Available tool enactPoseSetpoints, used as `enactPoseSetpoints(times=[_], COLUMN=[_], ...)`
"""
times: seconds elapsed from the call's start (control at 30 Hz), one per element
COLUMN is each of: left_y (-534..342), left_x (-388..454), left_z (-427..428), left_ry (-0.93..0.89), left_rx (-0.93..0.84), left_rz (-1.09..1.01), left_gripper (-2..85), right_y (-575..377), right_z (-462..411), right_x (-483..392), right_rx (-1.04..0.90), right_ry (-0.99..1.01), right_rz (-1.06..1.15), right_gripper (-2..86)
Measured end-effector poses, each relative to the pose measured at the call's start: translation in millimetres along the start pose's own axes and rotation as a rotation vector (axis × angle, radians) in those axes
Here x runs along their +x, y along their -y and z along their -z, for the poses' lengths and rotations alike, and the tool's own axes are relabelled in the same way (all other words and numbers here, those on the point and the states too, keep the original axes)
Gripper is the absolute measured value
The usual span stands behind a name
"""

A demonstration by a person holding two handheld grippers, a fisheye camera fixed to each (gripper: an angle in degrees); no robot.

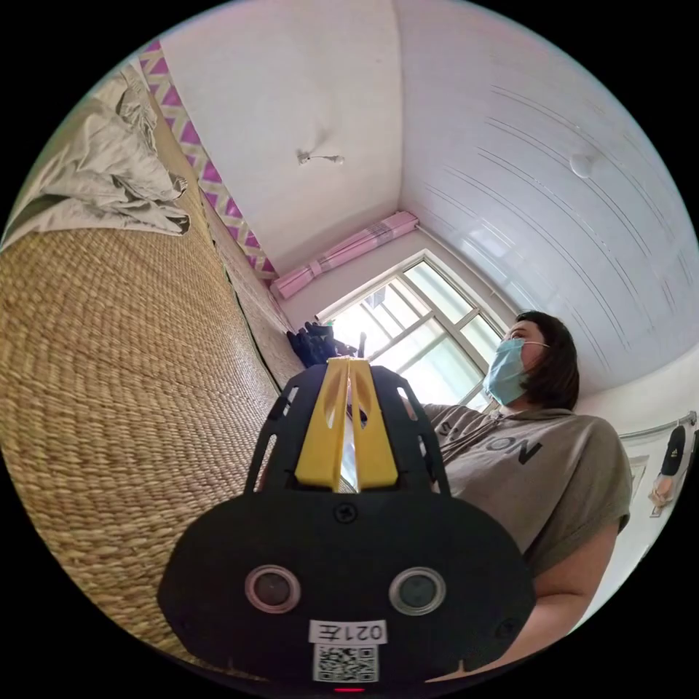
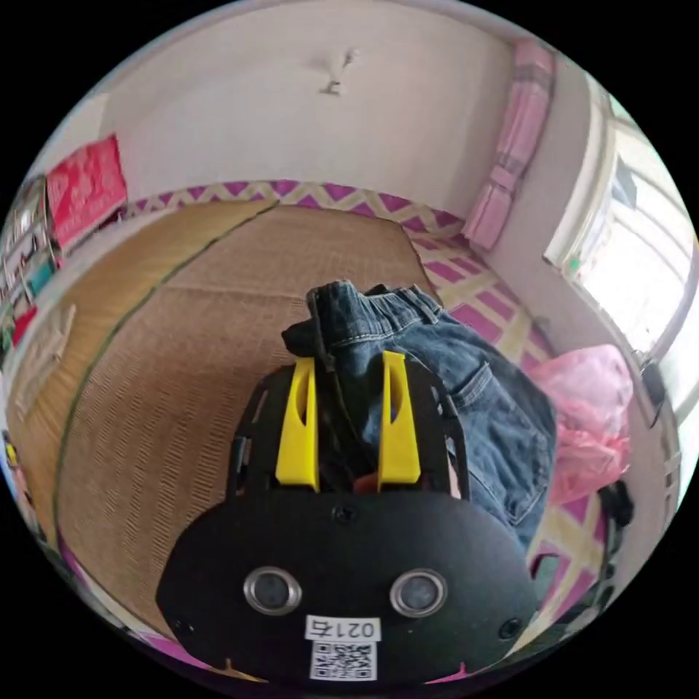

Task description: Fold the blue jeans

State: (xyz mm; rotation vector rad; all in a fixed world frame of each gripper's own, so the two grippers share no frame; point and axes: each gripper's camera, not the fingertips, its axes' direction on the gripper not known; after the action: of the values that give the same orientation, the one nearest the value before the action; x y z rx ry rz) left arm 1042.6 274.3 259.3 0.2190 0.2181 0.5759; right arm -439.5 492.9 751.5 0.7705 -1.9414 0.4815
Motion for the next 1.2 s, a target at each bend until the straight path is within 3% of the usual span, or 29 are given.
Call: enactPoseSetpoints(times=[0.1,0.3,0.4,0.5,0.63,0.7,0.83,0.97,1.1,1.2], left_y=[5.7,18.5,26.3,34.8,47.2,52.5,63.3,74.1,92.3,104.6], left_x=[-1.2,-3.5,-7.0,-11.2,-15.1,-16.9,-21.3,-25.8,-30.4,-34.3], left_z=[0.5,5.1,8.3,12.7,21.3,26.4,44.5,58.8,65.8,75.4], left_ry=[-0.008,-0.009,-0.012,-0.026,-0.05,-0.053,-0.07,-0.073,-0.069,-0.084], left_rx=[0.001,0.005,0.004,0.004,0.008,0.014,0.057,0.083,0.056,0.061], left_rz=[0.001,-0.001,0.006,0.011,0.002,0.002,-0.001,0.004,0.011,0.013], left_gripper=[-1.0,-1.0,-1.0,-1.0,-1.0,-1.0,-1.0,-1.0,-0.9,-1.0], right_y=[2.3,14.5,16.8,20.0,48.7,66.9,85.1,41.5,14.4,25.3], right_z=[8.4,22.2,45.8,94.6,207.2,249.5,287.9,268.1,239.1,273.0], right_x=[44.9,59.0,97.1,144.6,151.2,119.7,-43.4,-260.6,-392.3,-446.2], right_rx=[0.019,0.056,0.122,0.203,0.35,0.389,0.37,0.276,0.139,0.229], right_ry=[0.12,0.019,0.087,0.197,0.278,0.295,0.407,0.535,0.681,0.555], right_rz=[-0.094,-0.069,-0.221,-0.378,-0.29,-0.197,0.095,0.338,0.413,0.468], right_gripper=[10.0,6.5,6.3,5.9,5.2,5.1,4.2,4.4,6.2,7.3])
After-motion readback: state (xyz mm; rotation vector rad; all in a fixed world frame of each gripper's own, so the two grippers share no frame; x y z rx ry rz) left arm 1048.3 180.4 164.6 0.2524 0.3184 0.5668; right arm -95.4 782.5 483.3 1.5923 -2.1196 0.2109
